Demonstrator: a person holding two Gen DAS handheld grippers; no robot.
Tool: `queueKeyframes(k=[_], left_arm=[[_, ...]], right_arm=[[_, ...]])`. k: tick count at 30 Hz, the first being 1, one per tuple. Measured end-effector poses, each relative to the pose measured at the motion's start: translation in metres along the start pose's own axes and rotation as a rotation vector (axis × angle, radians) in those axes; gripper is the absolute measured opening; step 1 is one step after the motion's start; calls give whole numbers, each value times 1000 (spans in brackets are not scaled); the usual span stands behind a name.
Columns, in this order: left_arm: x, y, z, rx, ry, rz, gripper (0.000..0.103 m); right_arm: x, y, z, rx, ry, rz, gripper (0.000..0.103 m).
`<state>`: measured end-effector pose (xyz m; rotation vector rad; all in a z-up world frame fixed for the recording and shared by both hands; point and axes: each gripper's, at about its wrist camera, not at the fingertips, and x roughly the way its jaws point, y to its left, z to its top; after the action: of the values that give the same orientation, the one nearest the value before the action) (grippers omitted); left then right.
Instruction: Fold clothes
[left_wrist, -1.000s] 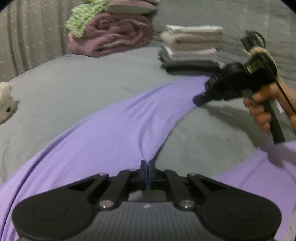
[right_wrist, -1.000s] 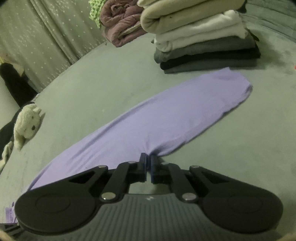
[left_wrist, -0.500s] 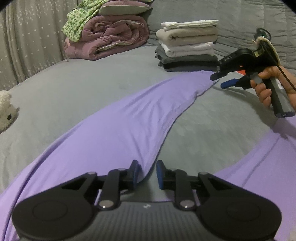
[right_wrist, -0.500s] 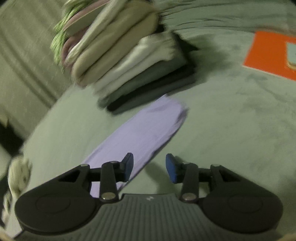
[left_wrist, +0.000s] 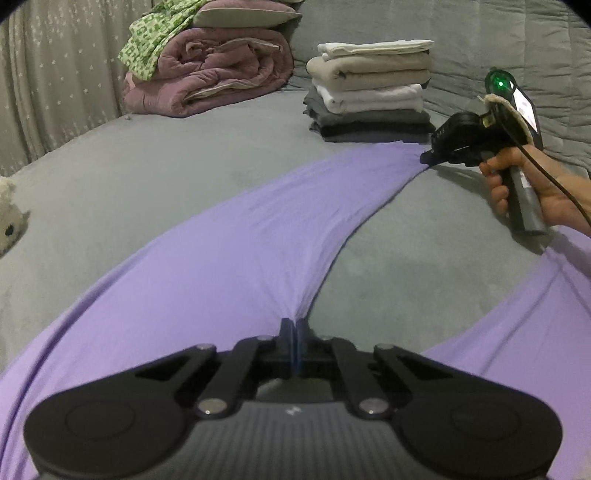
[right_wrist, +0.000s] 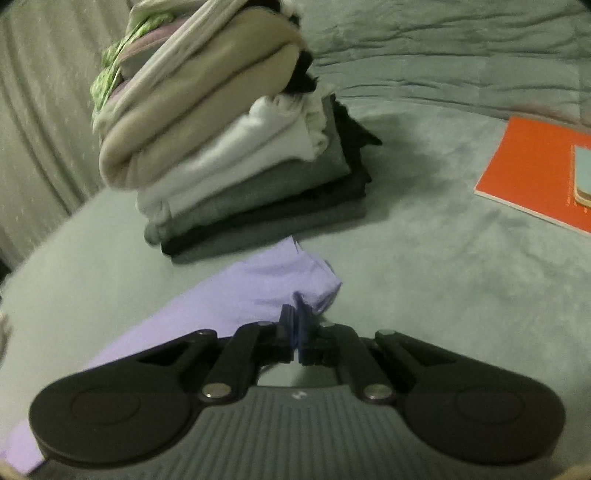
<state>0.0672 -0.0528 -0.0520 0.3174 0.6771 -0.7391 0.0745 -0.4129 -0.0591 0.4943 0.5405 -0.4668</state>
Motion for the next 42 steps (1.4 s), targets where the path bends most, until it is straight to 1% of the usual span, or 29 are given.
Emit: queueKeyframes(k=[1, 2, 3, 4, 5, 6, 7, 11, 13, 16, 20, 23, 25, 26, 27, 29, 33, 35, 38, 41, 42], left_arm=[[-2, 1, 0, -10, -2, 0, 5], [-4, 1, 1, -18, -1, 0, 10], [-6, 2, 2, -24, -3, 2, 20], [-8, 2, 2, -32, -11, 11, 25], [-12, 3, 2, -40, -19, 21, 32], [-15, 5, 1, -48, -22, 33, 33], [-17, 7, 1, -56, -23, 45, 33], [-27, 22, -4, -96, -20, 120, 34], [-33, 31, -6, -116, -19, 161, 37], [-44, 48, -11, -150, -20, 233, 38], [-60, 78, -19, -209, -16, 358, 40], [-72, 103, -28, -265, -6, 443, 40], [-79, 117, -34, -302, -5, 482, 39], [-83, 124, -38, -324, -5, 501, 38], [-86, 131, -41, -347, -5, 519, 33], [-93, 144, -47, -386, -11, 564, 32], [-110, 161, -58, -429, -37, 663, 33], [-115, 166, -61, -429, -41, 713, 34], [-114, 176, -65, -429, -14, 748, 37], [-109, 188, -71, -471, 13, 748, 36], [-108, 192, -73, -492, 15, 743, 23]], right_arm=[[-1, 3, -1, -26, -3, -9, 1], [-2, 5, -1, -46, -6, -16, 8], [-4, 7, -1, -51, -8, -17, 15], [-6, 9, -1, -56, -10, -18, 22], [-8, 11, -1, -61, -13, -19, 35], [-12, 13, -1, -68, -21, -21, 41], [-15, 15, 0, -75, -29, -21, 43], [-24, 24, -1, -82, -19, 16, 43], [-28, 33, -3, -93, -9, 42, 43], [-33, 47, -8, -118, 7, 82, 43], [-40, 69, -16, -151, 36, 141, 44], [-44, 86, -23, -180, 55, 181, 45], [-47, 98, -27, -200, 63, 206, 45], [-48, 103, -29, -209, 68, 218, 45], [-49, 109, -31, -219, 73, 231, 45], [-51, 120, -35, -235, 88, 260, 45], [-52, 143, -45, -280, 124, 315, 45], [-52, 154, -51, -315, 133, 333, 45], [-53, 164, -58, -347, 147, 353, 45], [-54, 172, -65, -378, 160, 373, 45], [-55, 176, -68, -390, 164, 383, 45]])
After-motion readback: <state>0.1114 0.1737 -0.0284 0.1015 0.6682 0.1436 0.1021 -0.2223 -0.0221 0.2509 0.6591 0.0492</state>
